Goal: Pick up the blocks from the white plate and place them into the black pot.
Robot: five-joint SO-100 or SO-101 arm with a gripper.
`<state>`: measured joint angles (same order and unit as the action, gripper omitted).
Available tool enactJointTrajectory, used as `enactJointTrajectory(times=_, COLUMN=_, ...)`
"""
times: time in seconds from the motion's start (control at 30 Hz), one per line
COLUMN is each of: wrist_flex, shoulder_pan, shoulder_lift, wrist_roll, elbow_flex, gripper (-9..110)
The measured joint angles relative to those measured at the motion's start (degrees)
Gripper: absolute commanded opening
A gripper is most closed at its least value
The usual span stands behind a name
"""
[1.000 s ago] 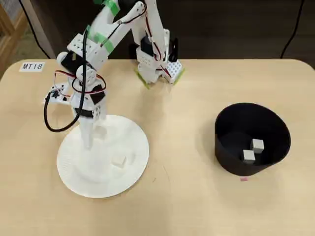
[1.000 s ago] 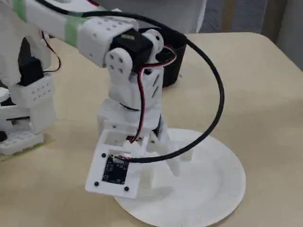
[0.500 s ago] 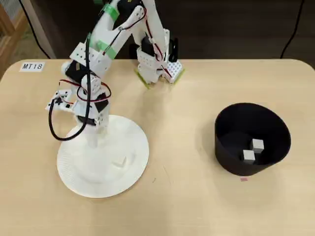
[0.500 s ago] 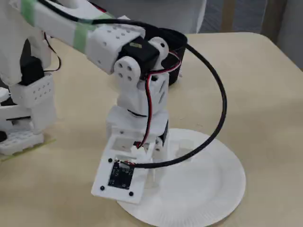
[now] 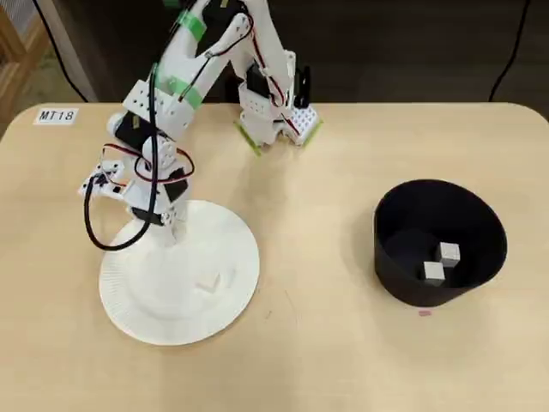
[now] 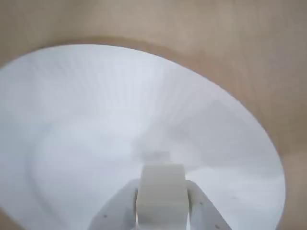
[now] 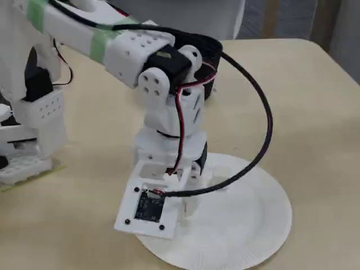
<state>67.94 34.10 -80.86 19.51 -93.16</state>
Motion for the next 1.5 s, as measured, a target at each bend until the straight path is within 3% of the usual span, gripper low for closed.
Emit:
enactJointTrajectory(times=0.2, wrist_flex=-1.14, shoulder_pan=-8.96, shoulder_lift=-22.68, wrist_roll=-6.42, elbow_flex=0.00, gripper=-2)
enactJointTrajectory(times=0.4, wrist_flex=-1.05, shoulder_pan=-29.44, shoulder_lift=-43.68, wrist_roll=-15.64, elbow_flex=-7.56, gripper=-2)
enactJointTrajectory(times=0.63, wrist_flex=-9.67, shoulder_pan=-58.71, shoulder_lift=-46.41, wrist_roll=-16.08, elbow_flex=-12.39, gripper=-2)
enactJointTrajectory(times=0.73, wrist_flex=-16.61, shoulder_pan=-66.09, shoulder_lift=-45.18, wrist_roll=-14.68, elbow_flex=-16.00, gripper=-2)
enactJointTrajectory(times=1.2, wrist_flex=-27.42, shoulder_pan=-72.16, shoulder_lift=-29.97, wrist_roll=-11.60, elbow_flex=-16.61, gripper=-2)
enactJointTrajectory(times=1.33, wrist_flex=-26.02, shoulder_pan=-72.07, shoulder_lift=-29.79, wrist_roll=-11.51, elbow_flex=-16.70, gripper=23)
enactJointTrajectory(times=1.5, wrist_flex=-22.24, shoulder_pan=-71.37, shoulder_lift=-29.79, wrist_roll=-10.81, elbow_flex=-16.70, gripper=28)
